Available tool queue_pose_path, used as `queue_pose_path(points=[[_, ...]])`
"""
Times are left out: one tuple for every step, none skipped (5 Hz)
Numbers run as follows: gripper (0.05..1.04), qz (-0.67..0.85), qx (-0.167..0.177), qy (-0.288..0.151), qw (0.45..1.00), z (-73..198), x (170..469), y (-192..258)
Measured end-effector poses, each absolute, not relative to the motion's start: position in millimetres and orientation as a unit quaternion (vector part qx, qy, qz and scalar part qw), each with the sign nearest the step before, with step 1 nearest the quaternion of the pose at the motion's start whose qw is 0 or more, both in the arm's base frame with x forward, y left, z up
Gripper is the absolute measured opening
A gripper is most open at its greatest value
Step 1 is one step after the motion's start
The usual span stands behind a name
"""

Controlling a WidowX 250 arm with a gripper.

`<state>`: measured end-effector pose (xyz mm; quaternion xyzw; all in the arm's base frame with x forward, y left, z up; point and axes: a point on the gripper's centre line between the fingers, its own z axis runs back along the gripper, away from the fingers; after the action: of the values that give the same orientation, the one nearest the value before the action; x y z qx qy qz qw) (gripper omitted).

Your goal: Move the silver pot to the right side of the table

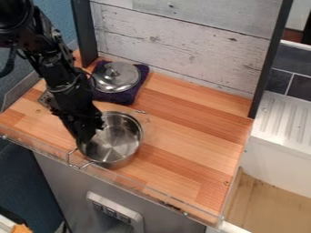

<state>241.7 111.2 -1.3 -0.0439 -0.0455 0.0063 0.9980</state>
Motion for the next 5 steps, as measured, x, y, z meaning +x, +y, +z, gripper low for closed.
queue_pose_path(points=[[0.08,0.008,-0.047,-0.048,0.998,7,242,112],[0.073,0.029,-0.06,-0.05,0.997,23,241,113],[0.073,0.049,-0.07,-0.072,0.994,48,245,109],[0.073,0.079,-0.081,-0.085,0.99,64,257,94],[0.073,0.149,-0.084,-0.081,0.982,71,267,74]])
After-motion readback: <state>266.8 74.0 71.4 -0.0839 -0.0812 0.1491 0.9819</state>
